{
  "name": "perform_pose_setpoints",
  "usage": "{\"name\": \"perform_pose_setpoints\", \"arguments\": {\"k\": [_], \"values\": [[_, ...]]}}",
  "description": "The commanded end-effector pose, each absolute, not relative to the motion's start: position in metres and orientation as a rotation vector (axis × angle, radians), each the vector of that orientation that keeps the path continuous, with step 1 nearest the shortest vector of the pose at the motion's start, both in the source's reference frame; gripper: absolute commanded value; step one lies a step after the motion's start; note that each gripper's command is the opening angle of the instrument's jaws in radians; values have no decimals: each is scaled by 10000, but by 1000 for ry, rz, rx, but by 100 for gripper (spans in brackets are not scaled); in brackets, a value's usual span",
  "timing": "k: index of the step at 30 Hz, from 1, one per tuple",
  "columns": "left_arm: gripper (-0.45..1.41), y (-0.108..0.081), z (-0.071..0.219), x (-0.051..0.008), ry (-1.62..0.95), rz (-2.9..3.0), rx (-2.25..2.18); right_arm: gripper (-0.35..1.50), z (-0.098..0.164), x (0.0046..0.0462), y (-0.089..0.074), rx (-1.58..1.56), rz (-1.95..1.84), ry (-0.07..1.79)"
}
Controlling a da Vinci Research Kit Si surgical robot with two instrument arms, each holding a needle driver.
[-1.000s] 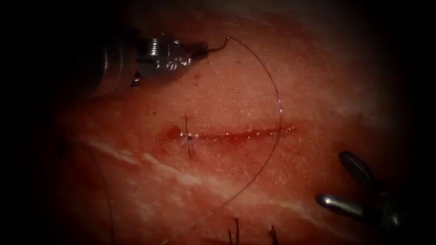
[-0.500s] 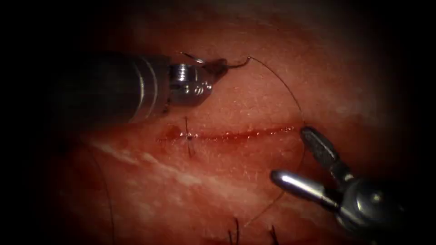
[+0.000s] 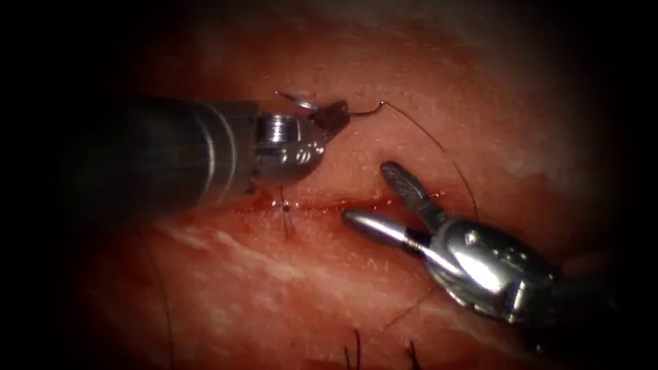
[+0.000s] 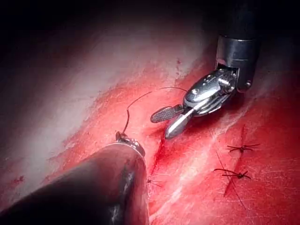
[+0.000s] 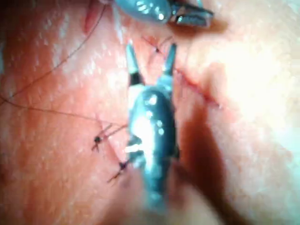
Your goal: Wound Closure
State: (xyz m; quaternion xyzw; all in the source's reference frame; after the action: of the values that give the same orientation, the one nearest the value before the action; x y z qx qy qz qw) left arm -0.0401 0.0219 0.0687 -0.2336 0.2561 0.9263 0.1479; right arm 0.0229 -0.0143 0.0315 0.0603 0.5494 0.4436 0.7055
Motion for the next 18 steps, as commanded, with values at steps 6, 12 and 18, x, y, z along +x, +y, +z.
{"name": "perform_pose_setpoints", "arguments": {"k": [6,12,18], "values": [[-45,210,687,-407,728,2667,-694,59,322,228,-141,96,1043,1226],[-45,204,682,-406,721,2669,-715,51,317,226,-126,61,1081,1234],[-45,199,676,-408,715,2669,-730,41,321,223,-119,20,1112,1232]]}}
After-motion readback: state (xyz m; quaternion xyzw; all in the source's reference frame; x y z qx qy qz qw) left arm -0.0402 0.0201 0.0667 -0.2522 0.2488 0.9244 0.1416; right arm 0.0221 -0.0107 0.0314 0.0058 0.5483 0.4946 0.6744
